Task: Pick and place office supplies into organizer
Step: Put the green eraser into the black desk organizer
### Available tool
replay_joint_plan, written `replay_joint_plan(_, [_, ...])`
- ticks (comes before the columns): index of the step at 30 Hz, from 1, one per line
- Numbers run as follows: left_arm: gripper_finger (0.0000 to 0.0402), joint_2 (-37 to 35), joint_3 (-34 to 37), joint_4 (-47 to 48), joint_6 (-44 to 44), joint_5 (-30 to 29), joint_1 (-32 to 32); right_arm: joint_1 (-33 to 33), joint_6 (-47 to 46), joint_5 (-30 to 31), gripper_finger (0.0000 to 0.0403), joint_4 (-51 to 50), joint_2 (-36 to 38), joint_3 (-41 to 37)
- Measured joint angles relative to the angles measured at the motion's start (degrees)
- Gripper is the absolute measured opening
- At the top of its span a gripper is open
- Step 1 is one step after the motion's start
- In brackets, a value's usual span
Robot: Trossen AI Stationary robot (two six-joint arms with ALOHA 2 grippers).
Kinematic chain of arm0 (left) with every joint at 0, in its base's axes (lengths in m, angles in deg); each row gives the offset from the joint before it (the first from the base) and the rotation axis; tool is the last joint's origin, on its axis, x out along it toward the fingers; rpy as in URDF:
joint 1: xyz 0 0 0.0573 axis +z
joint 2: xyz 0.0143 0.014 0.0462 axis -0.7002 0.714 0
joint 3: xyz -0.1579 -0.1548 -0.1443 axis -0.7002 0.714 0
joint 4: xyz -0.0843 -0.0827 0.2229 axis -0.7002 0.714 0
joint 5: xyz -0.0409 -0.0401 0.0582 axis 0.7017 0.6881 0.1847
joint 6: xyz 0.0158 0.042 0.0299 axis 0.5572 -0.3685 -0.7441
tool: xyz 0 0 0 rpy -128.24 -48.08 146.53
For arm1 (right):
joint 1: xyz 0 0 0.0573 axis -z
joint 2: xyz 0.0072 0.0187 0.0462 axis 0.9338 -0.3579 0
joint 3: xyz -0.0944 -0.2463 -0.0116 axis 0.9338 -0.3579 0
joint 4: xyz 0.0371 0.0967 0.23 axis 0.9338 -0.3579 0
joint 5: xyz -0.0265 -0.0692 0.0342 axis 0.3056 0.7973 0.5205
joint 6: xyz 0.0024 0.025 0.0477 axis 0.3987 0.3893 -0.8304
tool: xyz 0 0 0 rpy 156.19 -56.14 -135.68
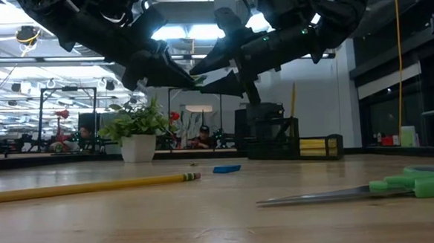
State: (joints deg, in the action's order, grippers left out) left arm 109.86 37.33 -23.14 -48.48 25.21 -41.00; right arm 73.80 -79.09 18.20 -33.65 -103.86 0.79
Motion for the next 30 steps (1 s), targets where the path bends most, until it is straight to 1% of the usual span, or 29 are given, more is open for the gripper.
replay_joint_plan(3, [0.0089,0.0,0.0,-0.1,0.0,0.0,0.0,0.0,0.0,0.1,0.0206,-0.1,0.0,0.0])
replay_joint_plan(6, [0.0088,0.0,0.0,-0.1,0.0,0.0,0.0,0.0,0.0,0.1,0.0189,-0.1,0.0,0.0])
replay_joint_plan(20, [0.0087,0.0,0.0,-0.1,0.0,-0.1,0.0,0.0,1.7,0.1,0.0039,-0.1,0.0,0.0])
replay_joint_plan(22, [0.0087,0.0,0.0,0.0,0.0,0.0,0.0,0.0,2.1,0.1,0.0023,-0.3,0.0,0.0])
replay_joint_plan(27, [0.0088,0.0,0.0,0.1,0.0,0.0,0.0,0.0,3.2,0.1,0.0022,-0.4,0.0,0.0])
replay_joint_plan(30, [0.0096,0.0,0.0,0.1,0.0,0.1,0.0,0.0,3.4,0.1,0.0022,-0.4,0.0,0.0])
